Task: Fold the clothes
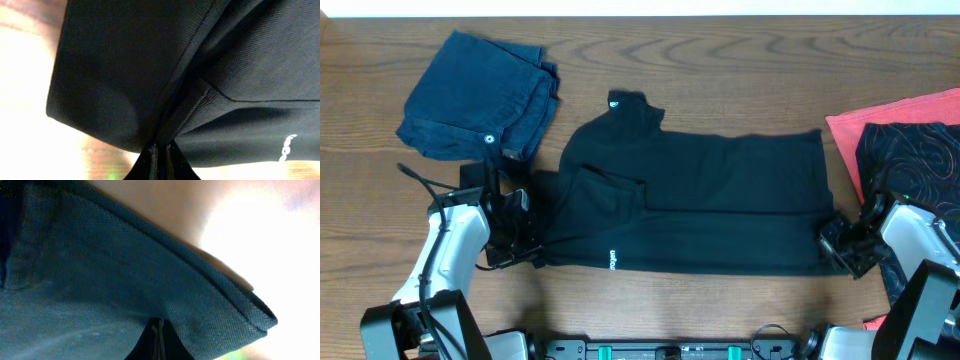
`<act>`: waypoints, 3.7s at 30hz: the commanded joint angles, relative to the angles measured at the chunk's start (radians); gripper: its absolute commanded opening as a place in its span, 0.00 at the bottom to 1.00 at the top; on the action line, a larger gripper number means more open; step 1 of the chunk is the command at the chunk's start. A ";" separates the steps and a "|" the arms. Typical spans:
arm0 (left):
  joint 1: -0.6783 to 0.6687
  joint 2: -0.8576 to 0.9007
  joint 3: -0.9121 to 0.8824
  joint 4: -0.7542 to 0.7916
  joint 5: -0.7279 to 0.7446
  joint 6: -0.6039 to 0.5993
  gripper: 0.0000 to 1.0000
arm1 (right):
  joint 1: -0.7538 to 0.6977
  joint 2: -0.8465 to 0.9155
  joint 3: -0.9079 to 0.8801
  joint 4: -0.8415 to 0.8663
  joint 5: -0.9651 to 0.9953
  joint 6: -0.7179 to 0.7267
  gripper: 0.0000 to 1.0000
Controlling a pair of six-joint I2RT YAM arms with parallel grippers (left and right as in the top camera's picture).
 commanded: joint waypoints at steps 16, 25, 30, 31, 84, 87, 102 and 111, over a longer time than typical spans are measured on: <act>-0.008 -0.070 0.245 -0.184 0.179 0.057 0.57 | -0.004 -0.443 0.071 0.027 -0.237 -0.268 0.29; -0.244 -0.020 0.506 0.033 0.210 0.094 0.76 | 0.000 -0.364 0.273 0.081 -0.416 -0.290 0.33; -0.319 0.185 0.555 0.233 0.173 0.119 0.76 | 0.026 -0.267 0.344 0.082 -0.474 -0.329 0.34; -0.321 0.246 0.573 0.276 0.167 0.121 0.76 | 0.033 -0.252 0.344 0.085 -0.474 -0.329 0.34; -0.302 0.518 0.823 0.508 0.254 0.187 0.06 | 0.044 -0.024 0.335 0.206 -0.169 -0.283 0.41; -0.302 0.490 0.823 0.432 0.201 0.211 0.06 | 0.044 0.072 0.335 0.320 -0.169 -0.284 0.40; -0.302 0.479 0.823 0.343 0.189 0.217 0.06 | 0.044 0.419 0.335 0.666 -0.194 -0.322 0.39; -0.301 0.479 0.823 0.312 0.188 0.217 0.06 | 0.044 0.454 0.335 0.660 -0.342 -0.372 0.36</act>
